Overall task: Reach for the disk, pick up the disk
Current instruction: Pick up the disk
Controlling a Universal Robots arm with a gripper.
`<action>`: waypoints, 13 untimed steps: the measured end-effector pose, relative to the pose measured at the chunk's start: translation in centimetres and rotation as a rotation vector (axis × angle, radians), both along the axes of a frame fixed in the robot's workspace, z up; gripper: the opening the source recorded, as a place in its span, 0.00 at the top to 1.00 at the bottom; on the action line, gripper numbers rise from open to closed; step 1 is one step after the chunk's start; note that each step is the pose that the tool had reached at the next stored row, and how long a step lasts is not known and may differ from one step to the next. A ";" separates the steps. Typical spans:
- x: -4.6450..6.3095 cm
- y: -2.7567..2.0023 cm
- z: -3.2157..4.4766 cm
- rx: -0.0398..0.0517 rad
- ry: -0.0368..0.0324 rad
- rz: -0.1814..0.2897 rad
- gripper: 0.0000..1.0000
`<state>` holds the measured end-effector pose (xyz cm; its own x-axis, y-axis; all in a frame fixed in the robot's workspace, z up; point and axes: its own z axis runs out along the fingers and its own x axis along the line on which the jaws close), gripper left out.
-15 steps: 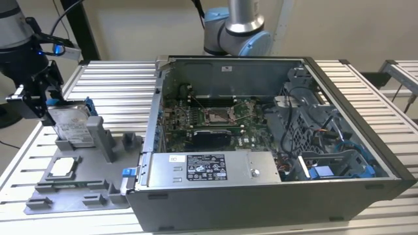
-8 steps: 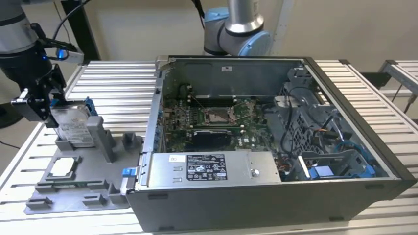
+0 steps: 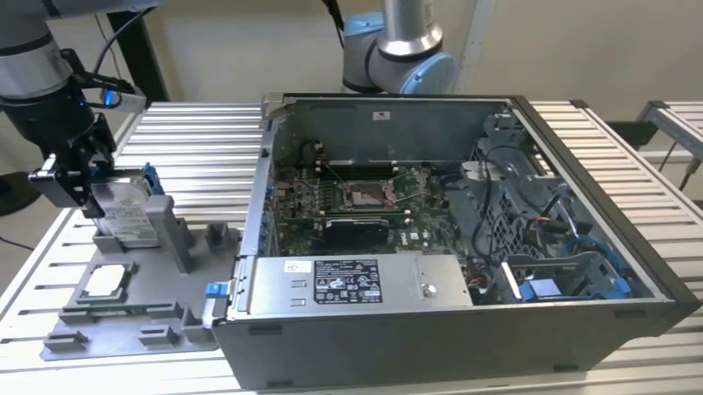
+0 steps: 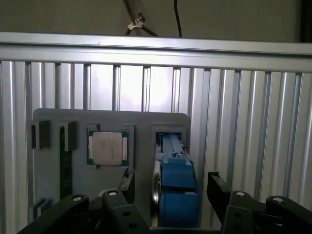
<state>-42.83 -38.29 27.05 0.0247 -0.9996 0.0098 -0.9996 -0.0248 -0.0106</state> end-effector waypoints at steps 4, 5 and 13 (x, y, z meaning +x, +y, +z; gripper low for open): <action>0.0 0.08 -0.25 -0.0002 0.0002 0.000 0.00; 0.0 0.11 -0.30 0.0000 0.0000 0.000 0.00; -0.1 0.14 -0.58 -0.0002 -0.0001 0.000 0.00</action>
<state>-42.93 -38.15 26.47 0.0246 -0.9996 0.0100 -0.9996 -0.0247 -0.0106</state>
